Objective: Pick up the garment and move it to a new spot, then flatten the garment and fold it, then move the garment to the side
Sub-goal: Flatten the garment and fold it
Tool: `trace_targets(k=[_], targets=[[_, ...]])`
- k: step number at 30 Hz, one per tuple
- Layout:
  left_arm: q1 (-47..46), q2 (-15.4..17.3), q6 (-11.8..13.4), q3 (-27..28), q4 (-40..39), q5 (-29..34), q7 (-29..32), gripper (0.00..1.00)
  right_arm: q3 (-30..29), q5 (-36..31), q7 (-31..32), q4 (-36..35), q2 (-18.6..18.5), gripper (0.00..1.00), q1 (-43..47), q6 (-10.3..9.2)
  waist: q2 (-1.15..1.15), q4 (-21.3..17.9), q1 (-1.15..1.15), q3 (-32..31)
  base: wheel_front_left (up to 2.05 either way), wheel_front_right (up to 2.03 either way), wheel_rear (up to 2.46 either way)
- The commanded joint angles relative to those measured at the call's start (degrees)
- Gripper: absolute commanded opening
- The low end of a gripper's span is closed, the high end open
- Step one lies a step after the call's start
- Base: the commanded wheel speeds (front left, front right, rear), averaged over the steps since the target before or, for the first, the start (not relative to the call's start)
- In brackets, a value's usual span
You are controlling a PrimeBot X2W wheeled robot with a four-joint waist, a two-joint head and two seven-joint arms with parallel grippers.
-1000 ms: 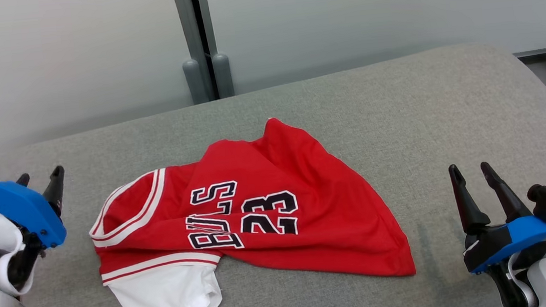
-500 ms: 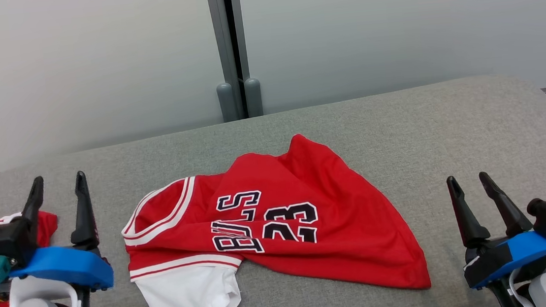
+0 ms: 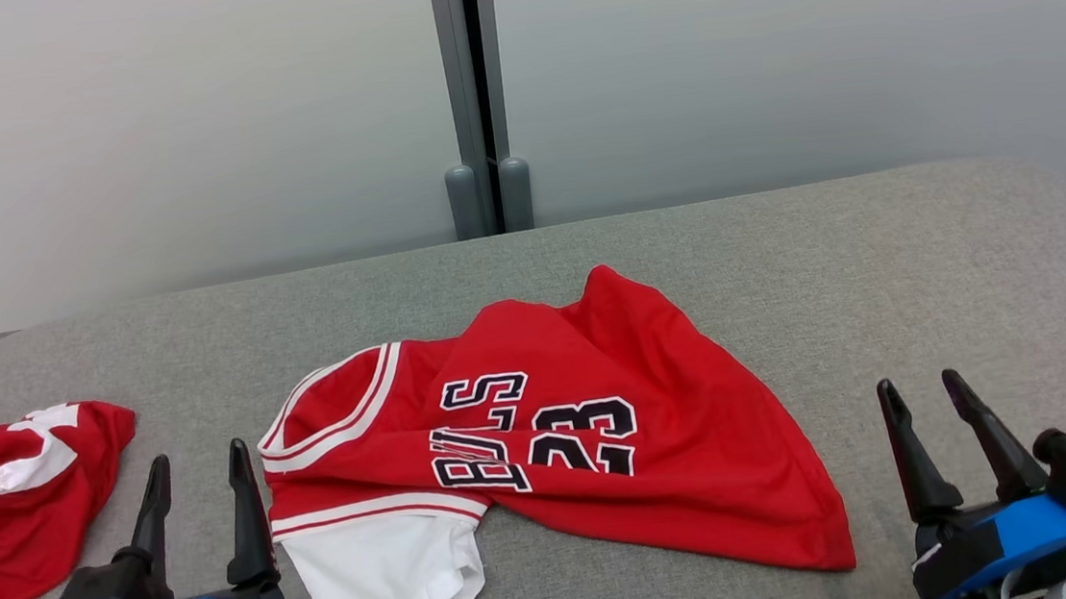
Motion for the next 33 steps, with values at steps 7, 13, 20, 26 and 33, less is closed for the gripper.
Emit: trace_targets(k=[7, 13, 20, 26, 33], targets=[[3.66, -3.93, -1.43, 3.97, -1.88, 5.02, -0.35, 1.00, 0.12, -1.86, -0.24, -0.90, 0.52, 1.00, 2.69, 0.01, 0.01, 0.38, 0.00, 0.36, 0.00, 0.00, 0.00], [4.07, -5.38, -3.48, 5.43, -1.19, 7.23, -0.36, 1.00, 0.47, -1.77, -0.24, -0.52, 0.17, 1.00, 1.82, 0.01, 0.01, 0.49, 0.00, 0.34, 0.00, 0.00, 0.00], [4.73, -6.52, -4.97, 4.41, 1.98, 6.13, 2.37, 1.00, 2.11, -1.56, 3.70, 2.93, -1.95, 1.00, 2.71, 0.01, 0.01, 0.34, 0.00, 0.24, 0.00, 0.00, 0.00], [6.85, -5.57, -5.94, 2.54, 2.82, 3.07, 13.19, 1.00, 6.37, 1.16, 10.52, 4.54, -4.35, 1.00, 3.60, -0.01, 0.01, 0.38, 0.00, 0.71, 0.00, 0.00, 0.00], [8.47, -4.40, -6.71, -0.07, 1.83, -0.35, 26.59, 1.00, 11.16, 4.13, 17.43, 7.85, -4.23, 1.00, 2.02, 0.01, 0.01, 0.42, 0.00, 1.56, 0.00, 0.00, 0.00]])
